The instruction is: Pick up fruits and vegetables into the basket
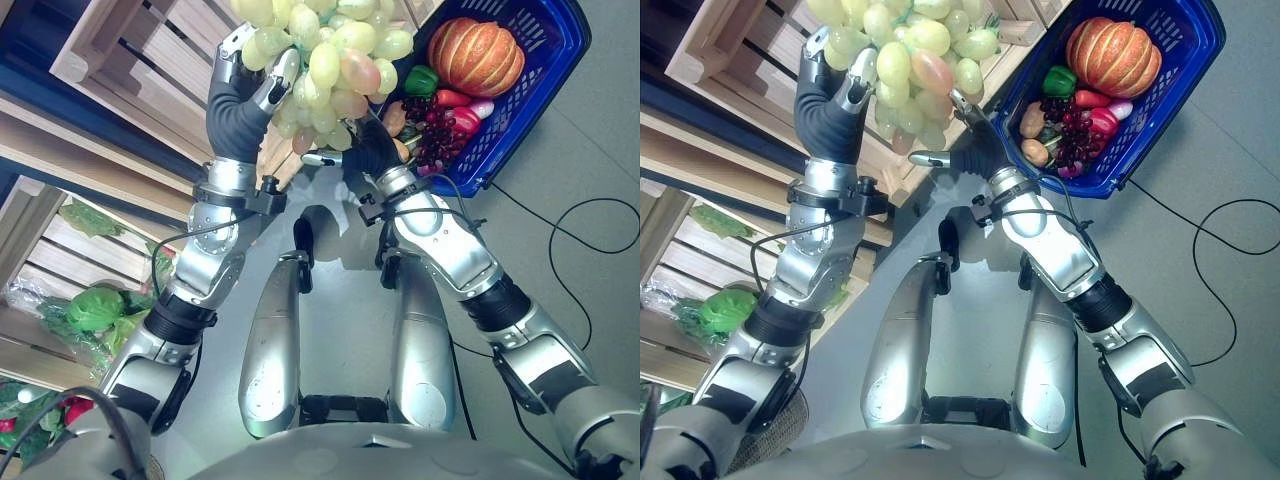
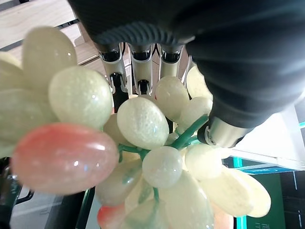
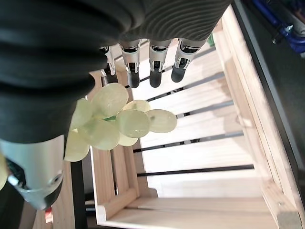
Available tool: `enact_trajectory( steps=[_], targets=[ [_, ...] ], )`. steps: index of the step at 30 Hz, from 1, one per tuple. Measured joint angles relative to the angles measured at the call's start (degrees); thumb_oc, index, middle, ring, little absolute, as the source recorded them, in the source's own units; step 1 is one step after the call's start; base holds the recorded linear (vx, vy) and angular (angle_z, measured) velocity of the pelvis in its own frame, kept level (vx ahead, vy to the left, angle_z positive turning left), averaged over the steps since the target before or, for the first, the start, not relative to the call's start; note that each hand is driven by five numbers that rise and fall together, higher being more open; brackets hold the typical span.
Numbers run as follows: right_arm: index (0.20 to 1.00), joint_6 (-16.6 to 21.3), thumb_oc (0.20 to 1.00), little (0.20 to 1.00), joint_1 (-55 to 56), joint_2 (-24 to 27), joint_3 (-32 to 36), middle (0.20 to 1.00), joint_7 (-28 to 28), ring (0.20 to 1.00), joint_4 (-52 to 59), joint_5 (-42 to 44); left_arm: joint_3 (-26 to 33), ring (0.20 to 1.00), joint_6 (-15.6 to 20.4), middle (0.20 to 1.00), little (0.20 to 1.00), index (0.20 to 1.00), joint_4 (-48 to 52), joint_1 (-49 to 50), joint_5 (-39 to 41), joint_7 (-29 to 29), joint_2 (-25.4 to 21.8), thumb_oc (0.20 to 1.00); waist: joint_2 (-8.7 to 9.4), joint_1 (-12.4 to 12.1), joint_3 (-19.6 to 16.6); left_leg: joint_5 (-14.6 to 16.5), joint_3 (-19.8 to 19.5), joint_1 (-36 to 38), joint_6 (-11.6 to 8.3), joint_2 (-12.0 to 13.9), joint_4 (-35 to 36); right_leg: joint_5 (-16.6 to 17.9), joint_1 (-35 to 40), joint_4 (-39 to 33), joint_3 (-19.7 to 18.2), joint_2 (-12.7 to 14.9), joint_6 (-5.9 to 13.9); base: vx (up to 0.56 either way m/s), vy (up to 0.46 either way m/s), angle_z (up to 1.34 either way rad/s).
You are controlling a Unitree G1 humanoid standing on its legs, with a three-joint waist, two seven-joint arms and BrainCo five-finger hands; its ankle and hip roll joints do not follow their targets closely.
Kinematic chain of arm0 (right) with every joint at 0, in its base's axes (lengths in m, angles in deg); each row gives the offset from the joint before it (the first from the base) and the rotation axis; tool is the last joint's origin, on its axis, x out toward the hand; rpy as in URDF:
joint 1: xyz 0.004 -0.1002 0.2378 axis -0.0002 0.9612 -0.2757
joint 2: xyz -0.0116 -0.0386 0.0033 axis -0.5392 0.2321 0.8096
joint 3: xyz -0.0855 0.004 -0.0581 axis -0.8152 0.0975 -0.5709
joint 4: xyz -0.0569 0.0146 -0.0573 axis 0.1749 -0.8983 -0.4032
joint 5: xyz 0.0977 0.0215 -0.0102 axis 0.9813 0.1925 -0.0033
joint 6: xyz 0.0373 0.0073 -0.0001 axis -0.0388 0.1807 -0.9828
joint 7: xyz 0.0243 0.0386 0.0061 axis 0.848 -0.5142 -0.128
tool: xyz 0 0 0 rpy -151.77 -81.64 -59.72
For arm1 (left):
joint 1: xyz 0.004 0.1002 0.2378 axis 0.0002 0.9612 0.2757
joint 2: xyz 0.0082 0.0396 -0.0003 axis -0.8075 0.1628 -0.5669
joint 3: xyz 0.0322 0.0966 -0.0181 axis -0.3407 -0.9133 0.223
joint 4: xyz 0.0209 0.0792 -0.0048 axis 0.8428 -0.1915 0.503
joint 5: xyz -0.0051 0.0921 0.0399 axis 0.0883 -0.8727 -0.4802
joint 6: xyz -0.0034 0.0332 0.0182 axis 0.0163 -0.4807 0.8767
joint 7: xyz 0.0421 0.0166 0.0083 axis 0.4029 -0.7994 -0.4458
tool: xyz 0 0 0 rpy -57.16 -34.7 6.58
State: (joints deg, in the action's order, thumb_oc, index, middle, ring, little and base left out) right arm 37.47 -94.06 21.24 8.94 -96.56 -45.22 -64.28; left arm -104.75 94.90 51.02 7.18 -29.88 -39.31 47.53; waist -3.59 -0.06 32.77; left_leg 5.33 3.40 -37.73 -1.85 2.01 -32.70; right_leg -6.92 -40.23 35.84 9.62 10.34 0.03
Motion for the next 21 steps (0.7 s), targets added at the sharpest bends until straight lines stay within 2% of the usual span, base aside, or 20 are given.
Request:
enact_trajectory(
  steps=[10,21],
  targets=[
    [1.0,0.0,1.0,1.0,0.33,1.25,0.13,1.0,1.47,1.0,0.0,2.29,0.09,0.2,0.03,0.2,0.2,0.2,-0.01,2.16,-0.19,-0.33,-0.16,0.2,0.0,-0.41,0.0,-0.01,0.01,0.01,-0.01,0.0,-0.03,0.0,0.0,0.09,0.01,0.03,-0.01,0.0,0.0,0.0],
    [1.0,0.15,1.0,1.0,4.44,2.13,2.09,1.0,3.28,1.0,2.59,5.5,1.67,0.2,0.71,0.2,0.2,0.2,-0.34,4.65,-6.41,-2.07,-0.8,0.2,0.01,-0.37,-0.01,-0.1,-0.48,0.11,-0.1,-0.03,-0.1,-0.09,0.38,0.07,0.33,0.03,-0.03,0.01,0.0,0.01]
  ],
)
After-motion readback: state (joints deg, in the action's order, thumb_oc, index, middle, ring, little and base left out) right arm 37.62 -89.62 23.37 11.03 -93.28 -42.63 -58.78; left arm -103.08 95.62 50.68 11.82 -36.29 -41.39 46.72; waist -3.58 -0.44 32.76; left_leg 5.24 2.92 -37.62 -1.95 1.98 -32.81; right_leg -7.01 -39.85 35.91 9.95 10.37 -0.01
